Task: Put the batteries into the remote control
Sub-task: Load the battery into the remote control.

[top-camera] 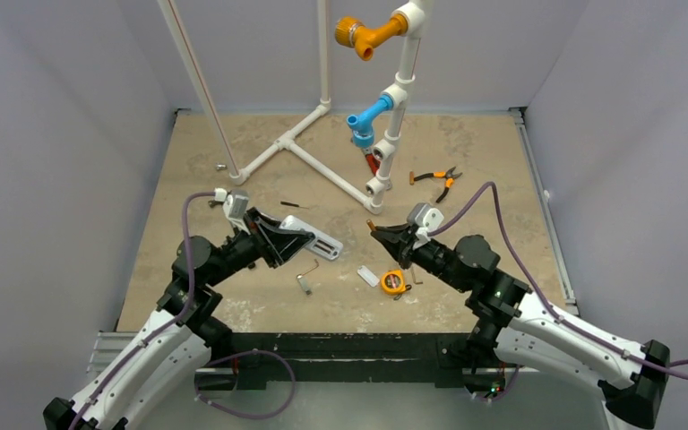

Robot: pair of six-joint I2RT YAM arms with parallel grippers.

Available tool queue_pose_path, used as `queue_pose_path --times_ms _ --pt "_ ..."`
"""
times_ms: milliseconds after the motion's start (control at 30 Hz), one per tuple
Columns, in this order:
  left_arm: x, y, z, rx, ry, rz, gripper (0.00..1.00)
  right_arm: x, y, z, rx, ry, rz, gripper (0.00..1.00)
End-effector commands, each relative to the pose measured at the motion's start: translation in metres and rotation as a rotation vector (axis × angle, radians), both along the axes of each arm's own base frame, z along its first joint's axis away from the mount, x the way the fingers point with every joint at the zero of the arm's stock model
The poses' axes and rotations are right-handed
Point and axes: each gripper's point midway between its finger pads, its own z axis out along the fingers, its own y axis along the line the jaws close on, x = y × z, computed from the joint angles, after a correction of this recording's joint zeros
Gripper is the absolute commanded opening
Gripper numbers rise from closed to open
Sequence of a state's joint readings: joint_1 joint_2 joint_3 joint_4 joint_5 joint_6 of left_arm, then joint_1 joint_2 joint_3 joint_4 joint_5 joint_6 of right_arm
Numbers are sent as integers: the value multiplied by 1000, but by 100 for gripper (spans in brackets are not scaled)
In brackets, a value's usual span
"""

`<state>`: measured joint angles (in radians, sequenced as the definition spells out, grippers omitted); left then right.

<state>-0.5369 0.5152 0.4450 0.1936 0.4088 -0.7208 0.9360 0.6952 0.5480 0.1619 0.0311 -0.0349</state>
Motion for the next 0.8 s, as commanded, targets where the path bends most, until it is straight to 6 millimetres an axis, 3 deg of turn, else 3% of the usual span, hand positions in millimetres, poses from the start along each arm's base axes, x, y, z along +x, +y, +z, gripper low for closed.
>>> queue_pose_path --times_ms 0,300,767 --pt "-23 -13 43 -53 -214 -161 0 -11 -2 39 68 -142 53 0" --pt "-28 -18 53 -57 -288 -211 0 -25 5 34 5 -194 155 0" --pt "-31 -25 59 -20 -331 -275 0 -40 15 43 -8 -356 274 0"
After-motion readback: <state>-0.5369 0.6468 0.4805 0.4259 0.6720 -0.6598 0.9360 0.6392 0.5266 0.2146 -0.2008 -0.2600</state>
